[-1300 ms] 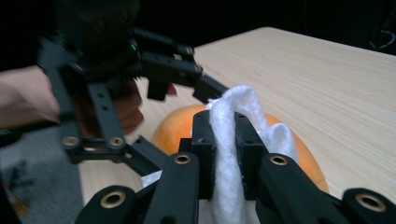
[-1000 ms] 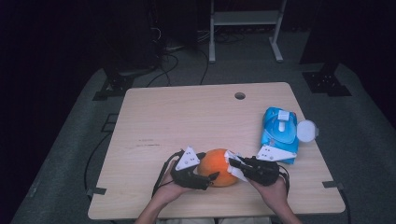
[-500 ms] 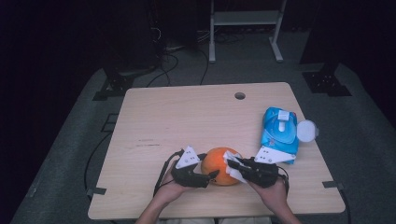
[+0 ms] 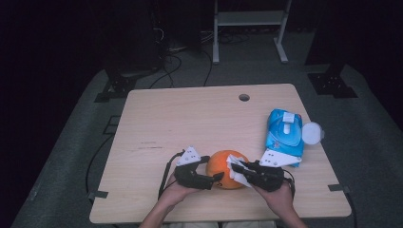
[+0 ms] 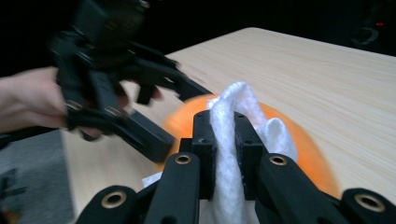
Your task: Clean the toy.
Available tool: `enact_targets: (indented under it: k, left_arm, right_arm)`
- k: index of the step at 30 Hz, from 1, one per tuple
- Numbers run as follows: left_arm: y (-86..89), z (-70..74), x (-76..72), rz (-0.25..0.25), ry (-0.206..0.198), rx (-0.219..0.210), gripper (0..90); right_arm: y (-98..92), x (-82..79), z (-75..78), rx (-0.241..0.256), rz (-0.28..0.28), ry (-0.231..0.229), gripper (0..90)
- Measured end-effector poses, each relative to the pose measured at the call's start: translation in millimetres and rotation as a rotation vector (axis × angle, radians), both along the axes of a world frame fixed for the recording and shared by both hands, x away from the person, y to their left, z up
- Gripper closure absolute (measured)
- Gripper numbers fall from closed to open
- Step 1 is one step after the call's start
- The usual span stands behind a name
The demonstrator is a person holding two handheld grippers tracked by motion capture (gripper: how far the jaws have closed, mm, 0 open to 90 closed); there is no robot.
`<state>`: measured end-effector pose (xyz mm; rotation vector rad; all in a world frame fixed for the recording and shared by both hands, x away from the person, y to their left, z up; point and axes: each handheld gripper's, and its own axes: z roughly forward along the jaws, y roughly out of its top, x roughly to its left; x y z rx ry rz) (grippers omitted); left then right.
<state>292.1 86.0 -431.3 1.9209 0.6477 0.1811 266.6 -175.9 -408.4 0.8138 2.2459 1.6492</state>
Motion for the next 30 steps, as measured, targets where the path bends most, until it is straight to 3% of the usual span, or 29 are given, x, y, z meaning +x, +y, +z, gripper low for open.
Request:
enact_targets:
  k: [4, 7, 9, 11, 13, 14, 17, 20, 21, 24, 26, 28, 29, 30]
  left_arm:
    - [-4.2, 6.1, -8.4, -0.043, -0.103, 0.067, 34.7]
    - [-5.1, 6.7, -10.6, -0.064, -0.130, 0.081, 34.9]
    - [-4.8, 7.0, -8.7, -0.037, -0.103, 0.053, 27.8]
    - [-3.7, 6.2, -3.5, -0.001, -0.034, 0.015, 17.6]
    - [-4.1, 2.8, -0.4, -0.006, 0.020, -0.004, 15.9]
    - [-4.8, 1.8, -1.1, -0.011, 0.018, 0.004, 18.5]
    - [-9.2, 5.1, -8.8, -0.037, -0.079, 0.064, 28.4]
    - [-16.1, 7.3, -18.2, -0.085, -0.175, 0.129, 31.1]
    - [-16.3, 7.6, -18.9, -0.089, -0.181, 0.132, 31.1]
    - [-14.3, 7.7, -16.6, -0.084, -0.160, 0.092, 27.6]
    - [-12.5, 6.5, -11.7, -0.054, -0.097, 0.033, 20.1]
    - [-11.5, 4.2, -7.6, -0.043, -0.037, 0.002, 17.9]
    - [-11.8, 3.5, -7.4, -0.047, -0.024, -0.005, 18.9]
    - [-12.3, 3.5, -8.2, -0.049, -0.042, 0.006, 22.4]
  right_arm:
    - [10.5, -3.1, 3.9, -0.011, 0.047, -0.023, 81.3]
    - [3.6, 1.0, 8.7, -0.016, 0.018, -0.040, 81.3]
    - [-4.3, 3.5, 8.7, -0.042, -0.023, -0.050, 81.3]
    - [-11.7, 6.0, 4.8, -0.034, -0.045, -0.026, 81.3]
    - [-13.1, 5.7, 2.7, -0.025, -0.042, -0.011, 81.4]
    - [-10.8, 4.2, 3.7, -0.024, -0.032, -0.010, 81.4]
    - [4.5, -3.0, 6.5, -0.033, 0.024, -0.027, 81.3]
    - [17.8, -7.2, 8.6, -0.041, 0.071, -0.047, 81.3]
    - [19.3, -7.9, 10.6, -0.057, 0.066, -0.064, 81.4]
    - [10.2, -4.5, 14.4, -0.058, 0.025, -0.071, 81.4]
    - [3.3, -1.9, 14.0, -0.058, -0.001, -0.064, 81.5]
    - [-1.2, -0.9, 11.9, -0.046, -0.010, -0.045, 81.5]
    - [-1.0, -1.7, 11.7, -0.042, -0.006, -0.036, 81.5]
    - [1.2, -2.8, 12.2, -0.044, 0.003, -0.037, 81.5]
